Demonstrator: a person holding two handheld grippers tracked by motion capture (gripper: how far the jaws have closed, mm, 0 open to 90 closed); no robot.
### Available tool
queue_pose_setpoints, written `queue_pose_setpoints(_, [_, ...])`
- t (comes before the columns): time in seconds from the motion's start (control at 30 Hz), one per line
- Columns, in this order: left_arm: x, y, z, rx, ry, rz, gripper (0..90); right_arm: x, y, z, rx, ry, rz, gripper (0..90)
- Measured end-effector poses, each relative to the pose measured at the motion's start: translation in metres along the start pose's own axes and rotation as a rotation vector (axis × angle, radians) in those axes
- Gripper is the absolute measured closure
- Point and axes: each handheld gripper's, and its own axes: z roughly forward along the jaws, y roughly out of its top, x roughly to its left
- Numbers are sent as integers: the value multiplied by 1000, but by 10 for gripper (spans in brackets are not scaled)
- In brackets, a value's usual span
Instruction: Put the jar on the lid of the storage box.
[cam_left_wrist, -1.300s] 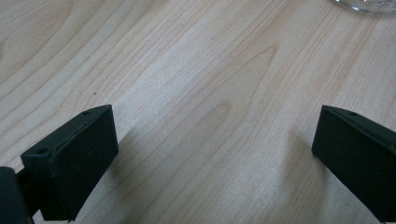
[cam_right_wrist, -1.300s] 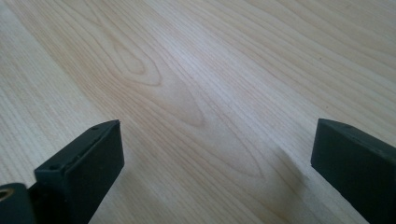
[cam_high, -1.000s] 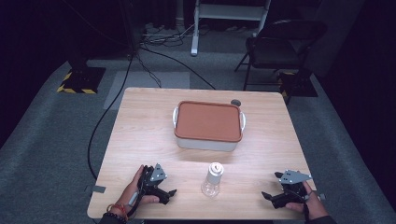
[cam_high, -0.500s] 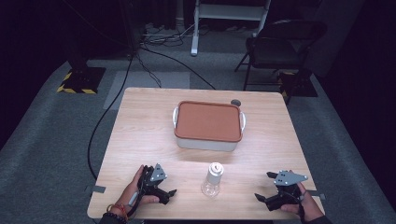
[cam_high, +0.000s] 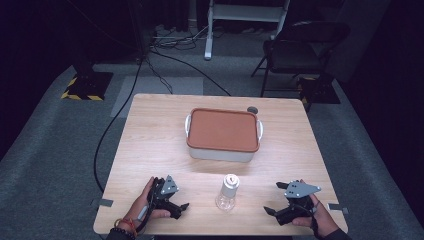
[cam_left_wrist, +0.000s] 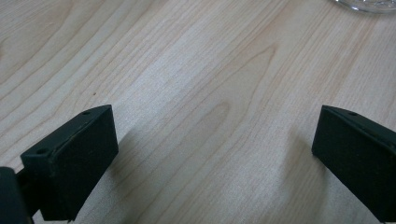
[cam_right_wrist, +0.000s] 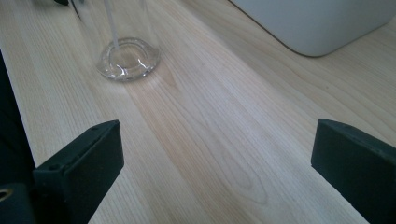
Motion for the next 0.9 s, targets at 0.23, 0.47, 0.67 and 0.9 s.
queue_pose_setpoints(0.23, [0, 0, 0, 1, 0, -1, 2, 6, 14, 8, -18, 19, -18, 26])
queue_pose_setpoints(0.47, [0, 0, 0, 0, -4, 3, 3, 11, 29, 17, -34, 38, -32, 26])
queue_pose_setpoints(0.67, [0, 0, 0, 1, -5, 3, 2, 19, 40, 27, -43, 58, -51, 26])
queue_pose_setpoints(0.9, [0, 0, 0, 1, -6, 5, 2, 25, 49, 39, -61, 88, -47, 29])
